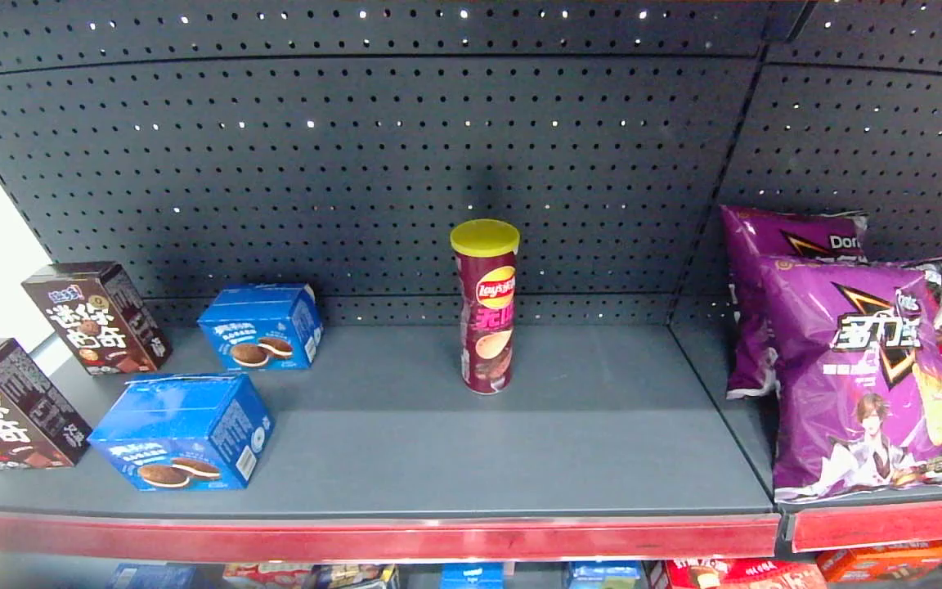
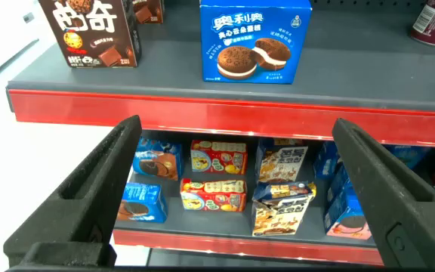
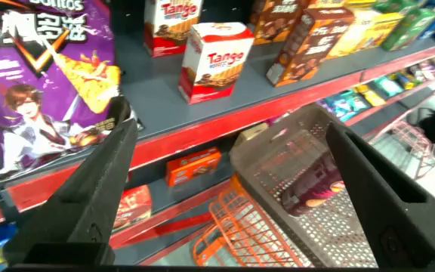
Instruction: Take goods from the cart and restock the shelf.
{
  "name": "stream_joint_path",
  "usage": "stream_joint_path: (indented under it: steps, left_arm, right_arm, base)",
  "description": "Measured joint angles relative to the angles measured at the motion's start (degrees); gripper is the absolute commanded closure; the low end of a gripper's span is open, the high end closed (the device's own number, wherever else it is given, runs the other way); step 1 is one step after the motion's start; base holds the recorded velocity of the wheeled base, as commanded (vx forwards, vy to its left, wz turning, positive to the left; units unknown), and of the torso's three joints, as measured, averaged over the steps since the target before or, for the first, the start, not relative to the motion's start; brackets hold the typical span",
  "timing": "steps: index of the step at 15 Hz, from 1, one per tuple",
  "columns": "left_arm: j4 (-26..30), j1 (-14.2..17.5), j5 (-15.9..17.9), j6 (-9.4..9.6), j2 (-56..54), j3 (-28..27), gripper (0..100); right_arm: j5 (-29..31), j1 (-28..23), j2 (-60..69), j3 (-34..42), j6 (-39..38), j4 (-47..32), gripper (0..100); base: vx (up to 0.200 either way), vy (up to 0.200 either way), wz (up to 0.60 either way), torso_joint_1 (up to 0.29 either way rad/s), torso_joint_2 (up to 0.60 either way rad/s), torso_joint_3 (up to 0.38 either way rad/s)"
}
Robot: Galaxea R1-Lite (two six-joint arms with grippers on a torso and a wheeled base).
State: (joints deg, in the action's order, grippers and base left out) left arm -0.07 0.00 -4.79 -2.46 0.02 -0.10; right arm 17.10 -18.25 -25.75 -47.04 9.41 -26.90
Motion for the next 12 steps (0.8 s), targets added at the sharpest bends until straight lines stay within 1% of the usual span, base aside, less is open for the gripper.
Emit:
stream_joint_path:
  steps: [3,7,9,12]
  left_arm:
    - [0.1,0.0,0.6,0.44,0.0,0.0,0]
    - [0.1,0.0,0.5,0.55,0.0,0.0,0]
    - [0.1,0.0,0.4,0.39,0.0,0.0,0]
    - [0.1,0.0,0.4,0.69,0.0,0.0,0]
  right_arm:
    - [0.0,-0.4,1.7,2.3,0.5,0.1,0]
    - [-0.6,-0.1,4.4,6.0,3.0,0.6,0]
    - [-0.6,0.0,5.2,6.8,3.0,0.7,0]
    - [-0.6,0.1,5.9,7.8,3.0,1.1,0]
  base:
    - [0.000,0.000,0.00,0.000,0.00,0.000]
    - [-0.200,0.000,0.00,0.012,0.01,0.002]
    - [0.000,0.000,0.00,0.000,0.00,0.000]
    - [0.000,0.000,0.00,0.000,0.00,0.000]
